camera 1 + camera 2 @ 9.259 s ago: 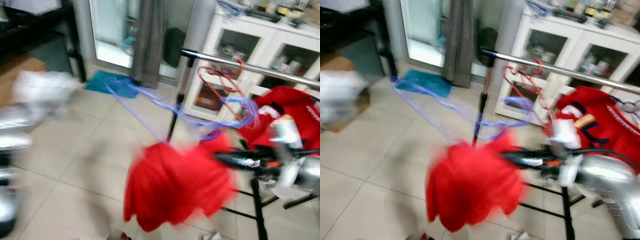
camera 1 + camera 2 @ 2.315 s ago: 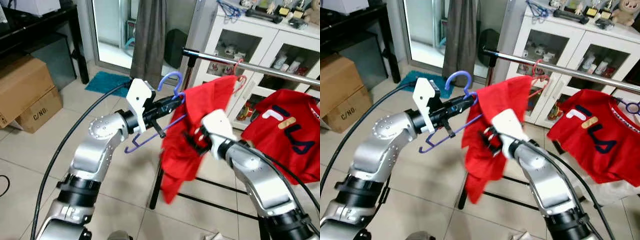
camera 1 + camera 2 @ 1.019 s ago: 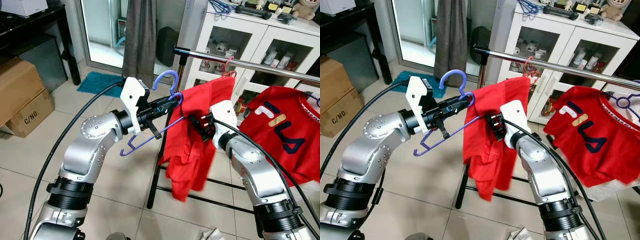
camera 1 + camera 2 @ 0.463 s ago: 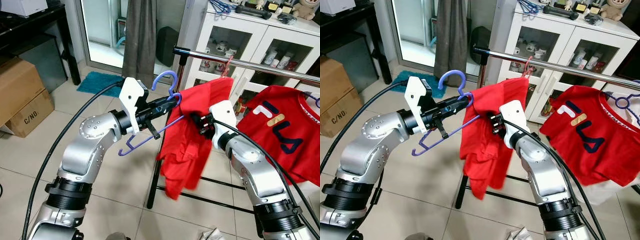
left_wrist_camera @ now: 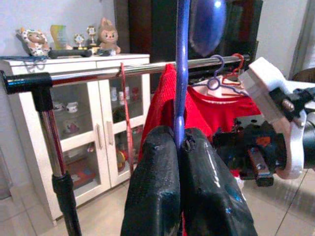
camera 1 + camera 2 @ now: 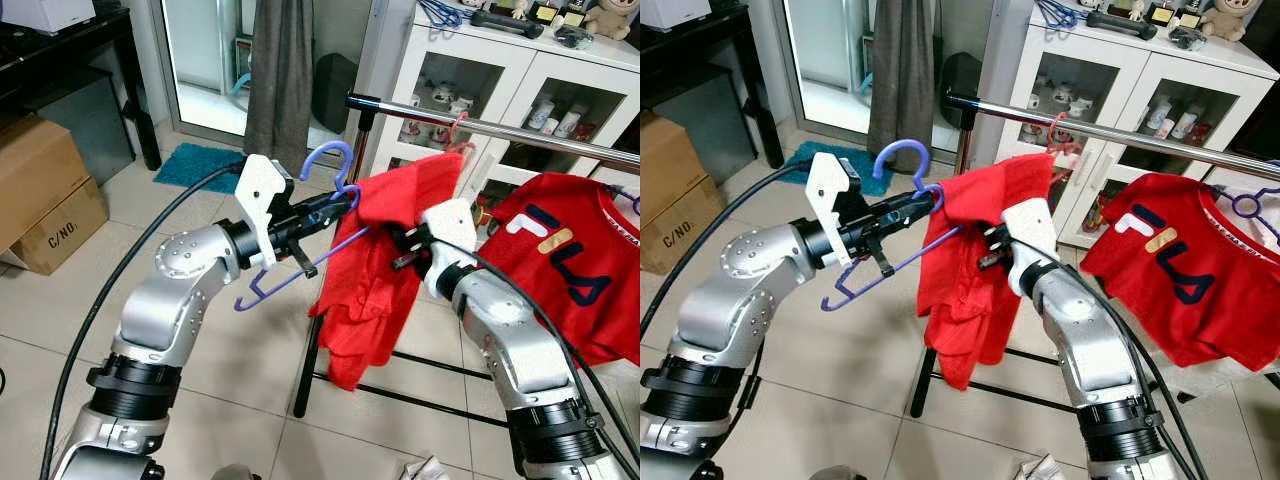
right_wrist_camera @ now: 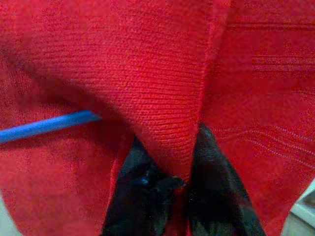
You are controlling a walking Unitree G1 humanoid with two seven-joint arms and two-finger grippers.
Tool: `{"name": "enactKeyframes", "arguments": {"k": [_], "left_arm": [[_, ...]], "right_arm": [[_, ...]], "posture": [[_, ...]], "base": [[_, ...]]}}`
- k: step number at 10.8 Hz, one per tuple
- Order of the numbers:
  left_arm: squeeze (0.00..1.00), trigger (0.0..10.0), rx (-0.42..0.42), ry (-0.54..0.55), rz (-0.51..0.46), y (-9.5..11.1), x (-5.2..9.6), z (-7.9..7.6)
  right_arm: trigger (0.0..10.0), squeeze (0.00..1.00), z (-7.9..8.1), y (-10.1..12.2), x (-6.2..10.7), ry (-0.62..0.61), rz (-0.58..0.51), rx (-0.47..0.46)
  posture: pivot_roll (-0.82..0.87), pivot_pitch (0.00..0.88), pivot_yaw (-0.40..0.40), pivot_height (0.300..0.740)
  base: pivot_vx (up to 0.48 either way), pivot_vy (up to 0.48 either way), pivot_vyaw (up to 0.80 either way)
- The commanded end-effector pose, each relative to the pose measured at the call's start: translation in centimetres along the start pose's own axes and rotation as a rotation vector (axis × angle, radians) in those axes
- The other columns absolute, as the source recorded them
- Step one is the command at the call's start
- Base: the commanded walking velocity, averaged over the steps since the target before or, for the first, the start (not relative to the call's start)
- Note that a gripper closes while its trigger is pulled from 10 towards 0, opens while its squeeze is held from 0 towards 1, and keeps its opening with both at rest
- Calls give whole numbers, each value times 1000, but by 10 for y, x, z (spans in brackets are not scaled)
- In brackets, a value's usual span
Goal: Hang hanger
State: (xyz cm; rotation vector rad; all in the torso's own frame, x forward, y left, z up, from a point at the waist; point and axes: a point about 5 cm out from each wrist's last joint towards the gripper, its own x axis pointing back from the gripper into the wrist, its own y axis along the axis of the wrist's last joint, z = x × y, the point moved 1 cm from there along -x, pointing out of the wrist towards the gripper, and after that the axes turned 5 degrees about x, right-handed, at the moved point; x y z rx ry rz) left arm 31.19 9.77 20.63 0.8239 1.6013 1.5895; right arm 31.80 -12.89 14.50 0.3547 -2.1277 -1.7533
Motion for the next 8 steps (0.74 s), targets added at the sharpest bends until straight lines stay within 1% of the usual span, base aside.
{"name": "enactKeyframes", "arguments": {"k": [1,2,3,4,5,6,7,8], "left_arm": [[0,0,-17,-1,-26,5,1,0],[0,0,-20,14,6,-2,4,1],[0,0,-27,17,56,-10,8,2],[0,0,-47,3,159,-28,22,2],[0,0,-28,-34,186,-32,31,-3],[0,0,-6,-94,200,-34,38,-11],[0,0,23,-169,173,-26,46,-22],[0,0,30,-178,148,-20,52,-26]], "right_arm": [[0,0,-9,10,-1,-19,-32,-51],[0,0,-13,20,-1,-9,-86,-128],[0,0,-21,29,0,-24,-128,-200],[0,0,-47,42,1,-105,-194,-338],[0,0,-61,46,1,-155,-215,-401],[0,0,-74,44,2,-209,-204,-441],[0,0,-90,25,6,-290,-93,-428],[0,0,-93,4,12,-328,-12,-403]], "posture": [[157,0,-118,740],[159,0,-125,740],[163,0,-140,740],[161,0,-149,740],[154,0,-149,740],[150,0,-146,740],[136,0,-146,740],[130,0,-133,740]], "base": [[0,0,0],[0,0,0],[0,0,0],[0,0,0],[0,0,0],[0,0,0],[0,0,0],[0,0,0]]}}
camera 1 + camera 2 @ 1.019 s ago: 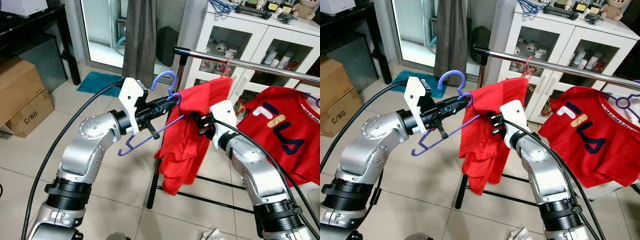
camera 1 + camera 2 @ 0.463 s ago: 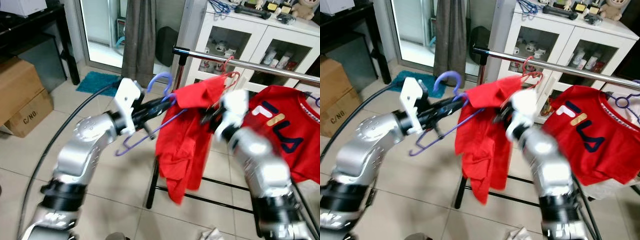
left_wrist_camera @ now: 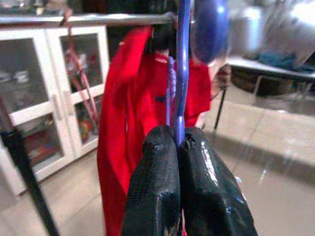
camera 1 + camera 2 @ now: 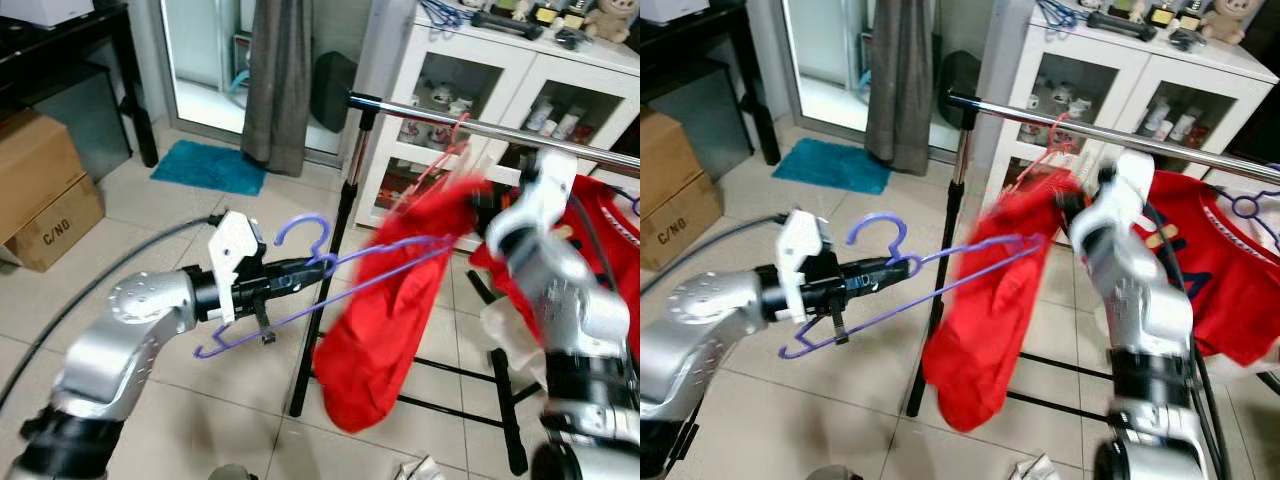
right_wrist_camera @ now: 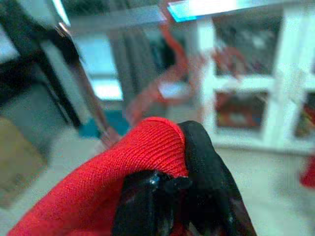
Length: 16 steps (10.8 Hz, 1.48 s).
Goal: Hang hanger
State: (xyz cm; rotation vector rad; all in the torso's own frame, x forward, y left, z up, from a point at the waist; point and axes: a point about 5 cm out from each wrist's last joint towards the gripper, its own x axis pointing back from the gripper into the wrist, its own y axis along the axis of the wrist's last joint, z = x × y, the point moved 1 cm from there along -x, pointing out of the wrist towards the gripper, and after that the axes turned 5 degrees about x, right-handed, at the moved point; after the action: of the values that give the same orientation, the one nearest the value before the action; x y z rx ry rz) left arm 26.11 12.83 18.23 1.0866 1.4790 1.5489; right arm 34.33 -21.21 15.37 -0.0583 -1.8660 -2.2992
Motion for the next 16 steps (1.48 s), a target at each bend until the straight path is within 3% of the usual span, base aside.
{"name": "enactKeyframes", "arguments": {"k": [1,2,3,4,5,6,7,8,10,11,12,13,14,16], "left_arm": [[0,0,9,12,-7,4,8,-7],[0,0,12,97,-11,4,18,-8],[0,10000,17,245,-6,-2,22,0],[0,10000,41,465,55,-18,25,14],[0,10000,163,682,-18,-33,28,19],[0,10000,178,764,-97,-34,27,17],[0,10000,175,945,-159,-35,29,17],[0,10000,156,989,-198,-34,25,11],[0,10000,226,1000,-231,-37,13,3],[0,10000,339,935,-287,-44,4,-1],[0,10000,406,979,-306,-54,7,4],[0,10000,424,986,-260,-60,6,3],[0,10000,396,948,-94,-74,-1,-2],[0,10000,341,864,-178,-61,-5,1]], "right_arm": [[0,0,-17,-10,10,-70,40,27],[0,0,-16,-20,24,-66,64,0],[7294,0,-14,-23,33,-75,64,-18],[10000,0,-7,-27,46,-52,57,-24],[10000,0,8,-21,66,-34,-18,27],[10000,0,16,-16,75,-29,-48,42],[10000,0,26,-9,83,-13,-82,32],[10000,0,37,-6,89,-2,-96,18],[10000,0,49,-15,101,-5,-79,-19],[10000,0,46,-17,106,-18,-73,-24],[10000,0,42,-17,104,-60,-74,-23],[10000,0,39,-19,105,-80,-72,-23],[10000,0,40,-26,109,-105,-55,-20],[10000,0,39,-27,122,-143,-55,-27]], "posture": [[118,0,-111,740],[99,0,-81,740],[91,9,-54,740],[80,22,-36,740],[80,39,-24,740],[78,47,-23,740],[71,61,-25,740],[58,70,-27,740],[51,57,-12,740],[47,35,-3,740],[55,23,5,740],[47,29,23,740],[33,36,43,740],[-4,71,98,740]], "base": [[0,0,0],[0,0,0],[0,0,0],[0,0,0],[0,0,0],[0,0,-800],[0,0,-800],[0,0,-800],[0,0,-800],[0,0,-800],[0,0,-800],[0,0,-800],[0,0,-800],[0,0,-800]]}}
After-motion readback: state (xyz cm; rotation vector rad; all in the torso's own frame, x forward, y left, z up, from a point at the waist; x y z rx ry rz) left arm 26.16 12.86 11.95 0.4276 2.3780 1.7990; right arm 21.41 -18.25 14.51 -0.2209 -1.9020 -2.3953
